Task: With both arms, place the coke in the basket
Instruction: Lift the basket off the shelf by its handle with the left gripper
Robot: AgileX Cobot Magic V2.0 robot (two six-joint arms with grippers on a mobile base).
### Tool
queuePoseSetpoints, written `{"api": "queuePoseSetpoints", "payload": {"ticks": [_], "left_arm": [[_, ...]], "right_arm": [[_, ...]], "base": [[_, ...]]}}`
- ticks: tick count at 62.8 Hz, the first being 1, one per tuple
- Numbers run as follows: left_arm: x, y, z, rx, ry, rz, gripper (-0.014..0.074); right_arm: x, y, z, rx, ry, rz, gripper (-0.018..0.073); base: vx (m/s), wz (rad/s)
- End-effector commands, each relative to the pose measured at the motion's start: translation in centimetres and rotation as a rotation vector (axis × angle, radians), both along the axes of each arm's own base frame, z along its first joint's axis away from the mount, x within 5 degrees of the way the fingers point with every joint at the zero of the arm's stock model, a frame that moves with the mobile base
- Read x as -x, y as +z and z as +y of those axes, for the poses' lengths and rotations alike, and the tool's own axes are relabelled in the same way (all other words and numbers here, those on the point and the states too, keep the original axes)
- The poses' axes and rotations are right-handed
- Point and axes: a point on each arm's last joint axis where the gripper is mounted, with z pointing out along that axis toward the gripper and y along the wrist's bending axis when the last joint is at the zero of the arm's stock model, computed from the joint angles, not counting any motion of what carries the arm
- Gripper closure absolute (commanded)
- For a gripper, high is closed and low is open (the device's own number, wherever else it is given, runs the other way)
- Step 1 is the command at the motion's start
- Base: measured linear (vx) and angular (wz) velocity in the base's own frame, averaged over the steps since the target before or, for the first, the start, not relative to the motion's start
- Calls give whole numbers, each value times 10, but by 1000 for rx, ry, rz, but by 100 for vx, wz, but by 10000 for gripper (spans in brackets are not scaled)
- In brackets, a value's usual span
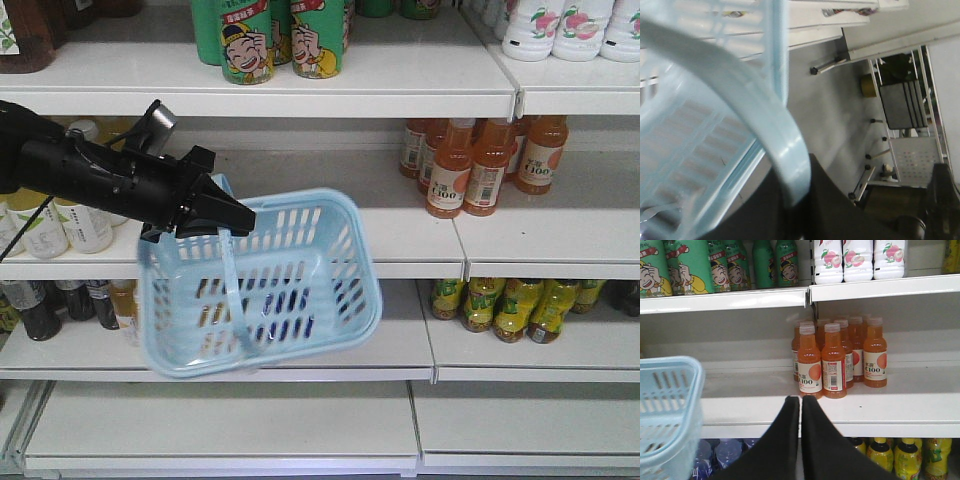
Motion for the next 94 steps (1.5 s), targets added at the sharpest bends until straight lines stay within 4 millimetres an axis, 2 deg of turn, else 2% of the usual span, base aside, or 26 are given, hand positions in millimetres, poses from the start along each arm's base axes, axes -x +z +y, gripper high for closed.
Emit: {"api": "queuePoseSetpoints", "payload": {"ticks": [1,13,22,29,35,42,58,77,94], "left_arm": [[34,56,-13,95,-62,-105,604],[86,90,-28,108,-138,-193,604],[128,114,-30,128,-181,-269,602],[153,136,-28,163,-192,-344,603],[165,151,-25,208,-159,-396,603],[173,162,-23,253,-134,-425,603],[178,169,-25,311,-132,-416,603],[187,169,-45,321,-163,-434,603],[187,165,-45,273,-171,-450,603]], "right_arm": [[1,5,-1,6,-6,-79,561],[1,5,-1,6,-6,-79,561],[1,5,-1,6,-6,-79,561],[1,5,-1,6,-6,-79,561],[1,5,-1,6,-6,-79,561],[1,5,-1,6,-6,-80,561],[1,5,-1,6,-6,-80,561],[1,5,-1,6,-6,-80,561],[1,5,-1,6,-6,-80,561]], "base": [[0,0],[0,0],[0,0],[0,0],[0,0],[0,0],[0,0],[0,0],[0,0]]}}
